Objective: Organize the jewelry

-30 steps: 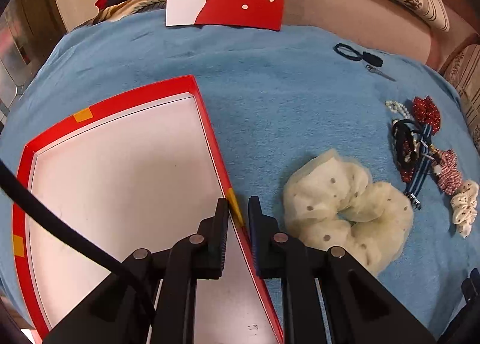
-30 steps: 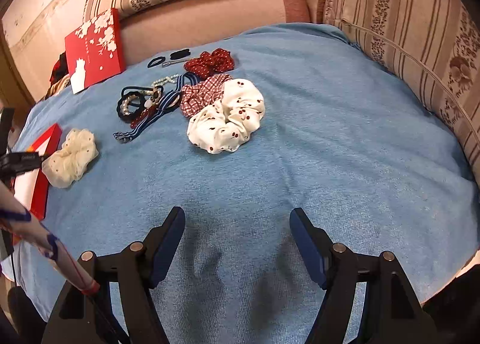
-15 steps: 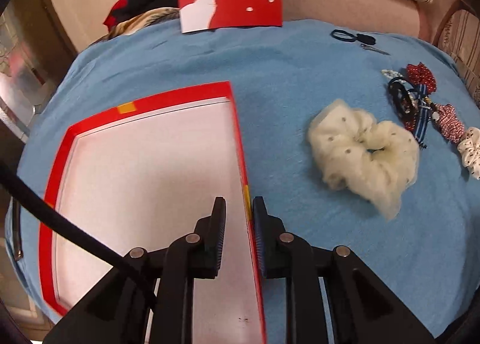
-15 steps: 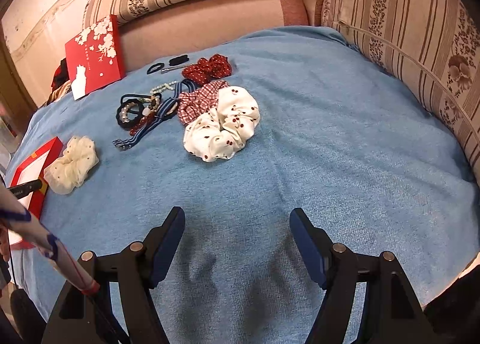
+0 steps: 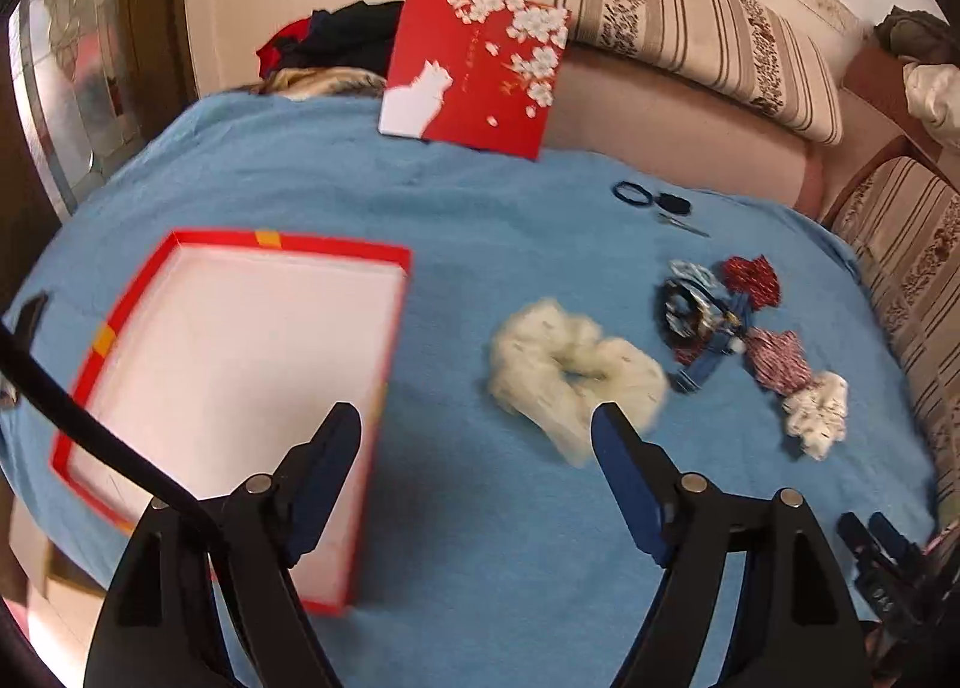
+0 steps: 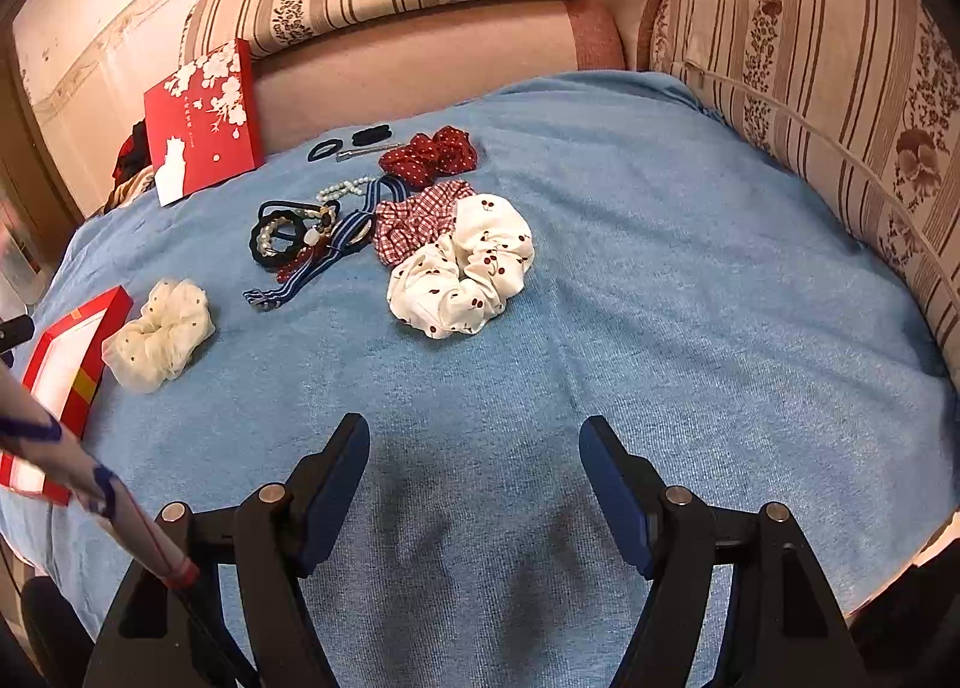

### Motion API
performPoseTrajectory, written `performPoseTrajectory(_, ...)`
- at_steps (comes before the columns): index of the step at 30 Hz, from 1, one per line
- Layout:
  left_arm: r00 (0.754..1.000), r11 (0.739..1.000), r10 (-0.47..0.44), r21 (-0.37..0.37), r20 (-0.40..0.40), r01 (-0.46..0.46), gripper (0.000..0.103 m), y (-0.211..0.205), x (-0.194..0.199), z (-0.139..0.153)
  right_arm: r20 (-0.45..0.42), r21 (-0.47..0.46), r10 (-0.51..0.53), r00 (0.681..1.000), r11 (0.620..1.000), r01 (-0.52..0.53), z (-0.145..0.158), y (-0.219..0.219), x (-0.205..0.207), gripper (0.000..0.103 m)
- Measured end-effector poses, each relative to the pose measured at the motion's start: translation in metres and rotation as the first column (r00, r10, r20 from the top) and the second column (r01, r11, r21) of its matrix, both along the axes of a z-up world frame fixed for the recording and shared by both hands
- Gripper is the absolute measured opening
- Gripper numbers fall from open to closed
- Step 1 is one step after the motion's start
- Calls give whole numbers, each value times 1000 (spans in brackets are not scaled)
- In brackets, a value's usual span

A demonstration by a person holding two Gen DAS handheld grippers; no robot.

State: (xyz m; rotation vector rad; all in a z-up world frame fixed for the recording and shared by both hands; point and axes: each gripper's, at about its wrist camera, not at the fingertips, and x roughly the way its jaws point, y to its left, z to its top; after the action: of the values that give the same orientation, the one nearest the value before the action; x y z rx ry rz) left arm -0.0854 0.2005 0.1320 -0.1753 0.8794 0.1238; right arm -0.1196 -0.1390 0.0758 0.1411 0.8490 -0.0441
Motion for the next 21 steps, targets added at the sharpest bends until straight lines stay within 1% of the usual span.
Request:
performPoseTrajectory(3,999,999,11,-43,-31,-12,79,-18,-12,-13,8,0,5,1000,1000,-5,2,0,-2,77)
performPoseTrajectory(7,999,1000,-9,11,-54,10,79,-43,-27,-28,0,-7,23,1000,1000,-23,2,0,-3,77)
performPoseTrajectory(8,999,1000,-15,23,-50,17,80,-47,-31,-29,-2,-10,26,1000,1000,-26,1,0,-4,77)
performPoseTrajectory(10,999,999,-19,50,-29,20,88,-53,-37,-29,-1,-13,30,1000,999,-30,1,2,-5,77)
performPoseTrajectory(12,1000,997,-21,69,-4,22,89,-57,-40,-25,-3,-13,30,1000,999,-30,1,3,-5,77)
performPoseTrajectory(14,1000,995,-23,97,1,23,89,-58,-39,-24,-3,-10,29,1000,1000,-29,0,2,-4,77)
performPoseTrajectory(16,1000,994,-20,104,1,19,89,-57,-38,-23,-4,-16,28,1000,999,-28,0,2,-4,77)
performPoseTrajectory(21,1000,994,-5,113,-26,8,89,-53,-29,-30,-10,-18,25,1000,1000,-26,-2,-3,2,77)
